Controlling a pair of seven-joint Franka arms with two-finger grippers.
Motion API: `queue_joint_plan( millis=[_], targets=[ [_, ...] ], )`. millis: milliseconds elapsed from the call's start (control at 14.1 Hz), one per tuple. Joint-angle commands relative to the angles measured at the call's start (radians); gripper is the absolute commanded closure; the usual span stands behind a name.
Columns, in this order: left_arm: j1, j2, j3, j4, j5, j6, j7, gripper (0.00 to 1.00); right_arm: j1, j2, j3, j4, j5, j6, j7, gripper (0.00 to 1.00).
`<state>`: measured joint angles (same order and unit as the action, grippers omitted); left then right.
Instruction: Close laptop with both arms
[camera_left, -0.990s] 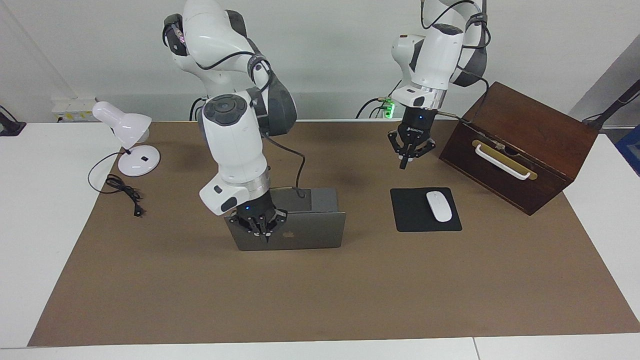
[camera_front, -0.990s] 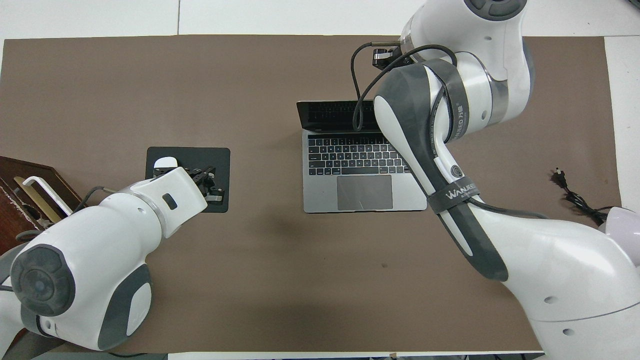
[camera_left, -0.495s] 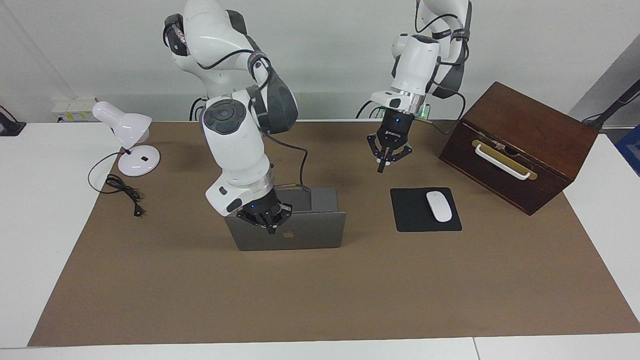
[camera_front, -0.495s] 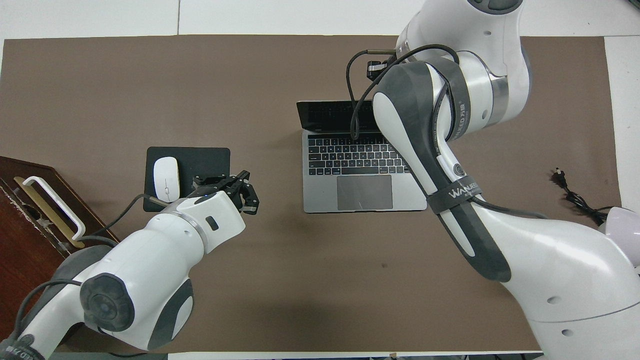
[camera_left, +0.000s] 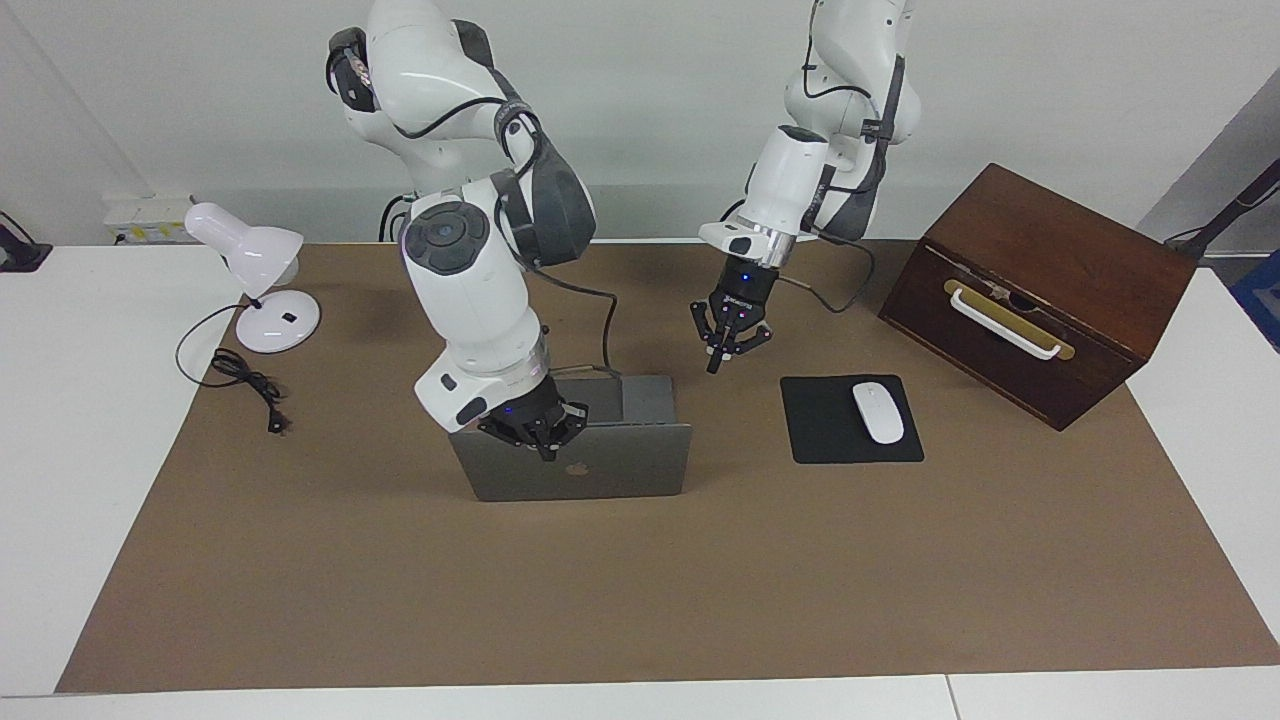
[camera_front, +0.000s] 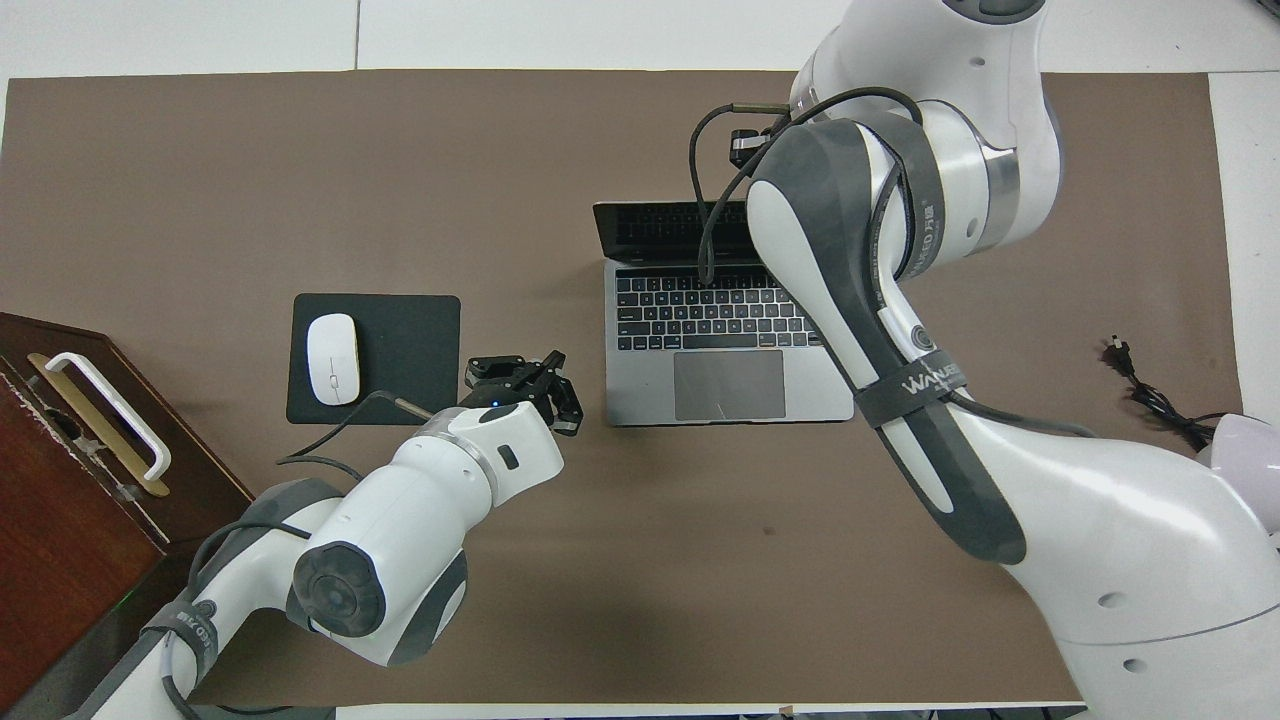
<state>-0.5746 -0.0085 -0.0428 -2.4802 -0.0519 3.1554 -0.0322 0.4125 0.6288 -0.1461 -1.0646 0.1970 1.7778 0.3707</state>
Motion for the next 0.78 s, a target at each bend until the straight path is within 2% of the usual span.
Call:
queue_joint_plan(
  millis=[0, 141, 424, 707],
  targets=[
    [-0.031, 0.051, 0.015, -0.002, -0.002, 0.095, -0.005, 1.00, 0.003, 0.019, -0.015, 0.034, 0.032, -0.041, 0.020, 1.00],
    [-0.057, 0.116, 0.017, 0.000, -0.002, 0.213, 0.000, 1.00, 0.002, 0.017, -0.016, 0.034, 0.030, -0.052, 0.019, 1.00],
    [-0.074, 0.214, 0.017, 0.004, -0.002, 0.346, 0.003, 1.00, 0.002, 0.014, -0.052, 0.032, 0.015, -0.110, 0.005, 1.00],
    [-0.088, 0.242, 0.017, 0.015, -0.002, 0.348, 0.003, 1.00, 0.002, 0.012, -0.095, 0.031, 0.009, -0.170, -0.029, 1.00]
  ],
)
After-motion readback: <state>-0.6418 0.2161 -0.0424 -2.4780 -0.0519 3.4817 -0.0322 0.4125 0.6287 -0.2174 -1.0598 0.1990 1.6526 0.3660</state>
